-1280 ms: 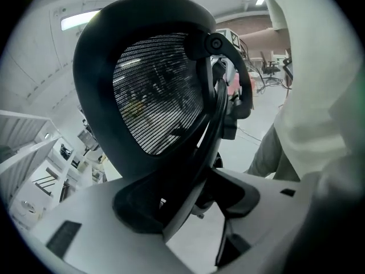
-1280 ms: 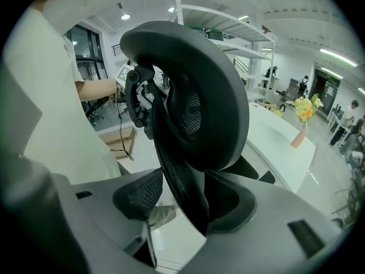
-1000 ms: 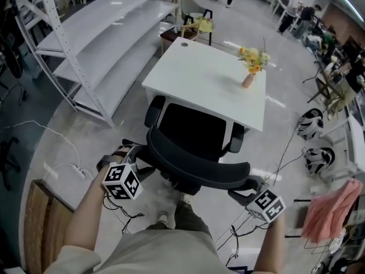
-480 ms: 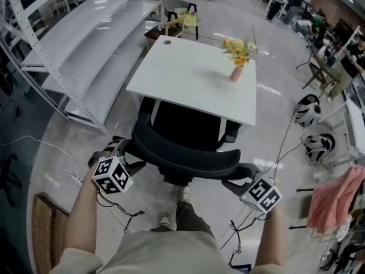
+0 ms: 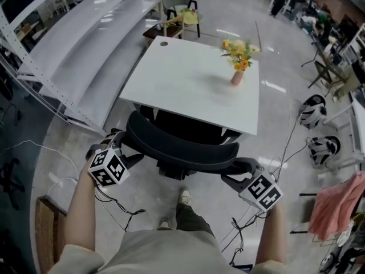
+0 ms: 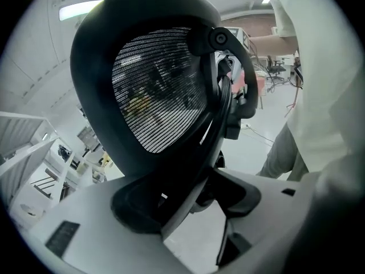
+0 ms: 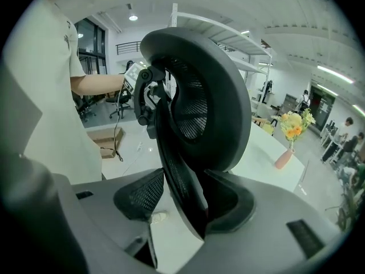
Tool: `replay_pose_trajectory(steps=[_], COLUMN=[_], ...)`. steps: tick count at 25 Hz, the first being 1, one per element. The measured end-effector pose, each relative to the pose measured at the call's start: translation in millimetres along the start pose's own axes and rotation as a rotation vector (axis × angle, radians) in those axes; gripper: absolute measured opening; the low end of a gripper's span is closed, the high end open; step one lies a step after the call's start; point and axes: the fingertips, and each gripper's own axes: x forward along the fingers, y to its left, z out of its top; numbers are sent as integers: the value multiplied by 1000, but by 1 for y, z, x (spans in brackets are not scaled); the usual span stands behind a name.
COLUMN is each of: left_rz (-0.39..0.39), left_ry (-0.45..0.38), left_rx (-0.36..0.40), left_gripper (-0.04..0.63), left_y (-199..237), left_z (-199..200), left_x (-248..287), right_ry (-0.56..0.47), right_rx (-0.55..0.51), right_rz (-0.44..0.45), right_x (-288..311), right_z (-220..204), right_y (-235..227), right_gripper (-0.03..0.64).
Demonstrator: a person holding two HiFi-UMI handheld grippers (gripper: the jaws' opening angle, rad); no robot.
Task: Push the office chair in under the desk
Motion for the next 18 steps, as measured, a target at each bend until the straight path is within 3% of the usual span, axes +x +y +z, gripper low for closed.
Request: replay_pose_trajectory(steps=[18], left_rz=[43], left_ry=[18], left_rx=[-11], left_gripper=[293], left_y=[90], left_z=[43], left_x=[78], right_ry=[-19], right_rx=[-47], right_rz=[-31], right_x=[11], right_z=[3], right_y=[-127], right_gripper=[221])
